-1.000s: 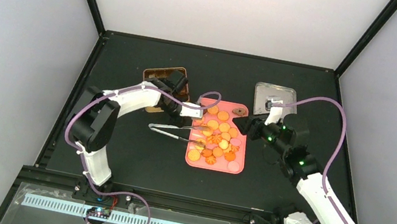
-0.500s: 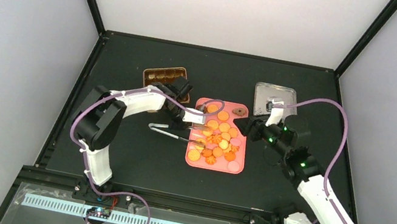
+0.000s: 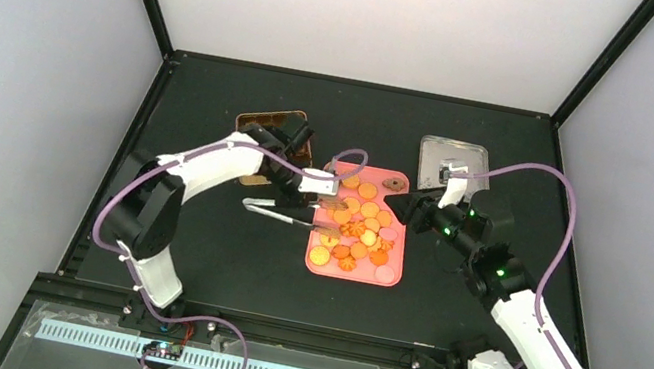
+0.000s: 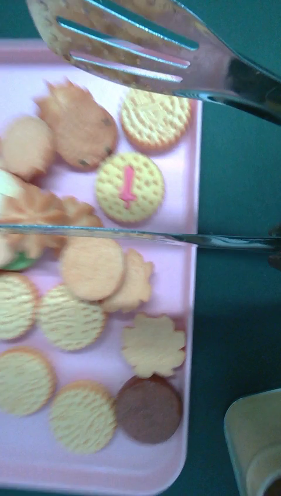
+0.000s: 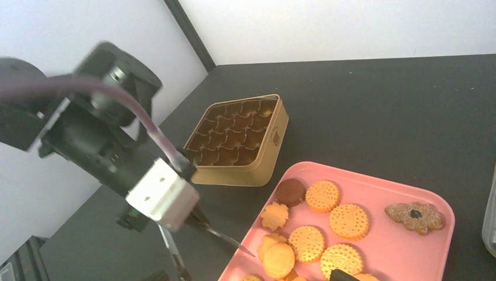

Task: Pack the cookies
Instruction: Pick up the clamp from the plate, then pass from the left arm to the right

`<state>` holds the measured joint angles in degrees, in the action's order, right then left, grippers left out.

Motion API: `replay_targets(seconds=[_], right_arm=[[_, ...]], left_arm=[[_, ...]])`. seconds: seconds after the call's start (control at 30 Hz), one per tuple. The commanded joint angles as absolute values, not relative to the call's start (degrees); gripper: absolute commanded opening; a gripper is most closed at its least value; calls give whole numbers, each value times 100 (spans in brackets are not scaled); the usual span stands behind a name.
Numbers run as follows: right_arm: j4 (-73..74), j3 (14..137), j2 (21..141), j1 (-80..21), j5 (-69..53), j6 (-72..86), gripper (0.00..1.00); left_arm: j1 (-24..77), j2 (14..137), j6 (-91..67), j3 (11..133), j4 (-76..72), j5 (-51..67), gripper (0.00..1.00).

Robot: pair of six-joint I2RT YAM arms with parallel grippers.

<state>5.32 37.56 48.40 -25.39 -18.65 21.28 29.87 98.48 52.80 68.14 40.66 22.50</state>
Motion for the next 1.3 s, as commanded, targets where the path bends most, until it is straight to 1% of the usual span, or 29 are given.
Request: replay_targets(seconds=[0.0,0.13,0.2,0.27,0.37,0.47,0.5,0.57,0.6,0.77,1.03,1.27], right_arm=[[417,3974,4760,-2576,-2042,2178,72],[216,4021,4716,-2575,-2146,2283,72],[13,4002,4711,-2575,-2308,2404,72],[-279,3983,4719,-2575,-2549,2543,72],[-822,3973,4756,-2573,-3066,2745,72],[-1414,4052,4887,-2672,-3533,2998,71],[-1553,4117,4940,-2752,-3579,3040,71],[-1763,4277,5067,-2934,-3654,3122,70],[-1891,4340,5123,-3014,-3713,3186,69],[-2439,4610,5374,-3398,-3788,3414,66],[-2609,5172,6110,-3999,-3614,3389,56],[-2713,5499,6606,-4315,-3418,3424,47]], left_arm=[[2945,9301,4767,7896,5288,3432,2],[2653,8935,3630,9062,5778,5074,2],[2517,8781,2736,9480,5500,5772,2],[2409,8564,1558,9560,4713,6373,1],[2271,8016,-908,8961,2385,6854,1],[2207,7799,-3850,8047,-681,7108,2],[2206,7799,-4571,7876,-1624,7094,2],[2206,7737,-5489,7597,-2549,6946,2],[2214,7696,-5679,7517,-2772,6862,2],[2215,7566,-5845,7420,-2760,6706,2],[2295,7450,-6533,7054,-3510,6472,2],[2371,7374,-6828,6908,-3812,6442,2]])
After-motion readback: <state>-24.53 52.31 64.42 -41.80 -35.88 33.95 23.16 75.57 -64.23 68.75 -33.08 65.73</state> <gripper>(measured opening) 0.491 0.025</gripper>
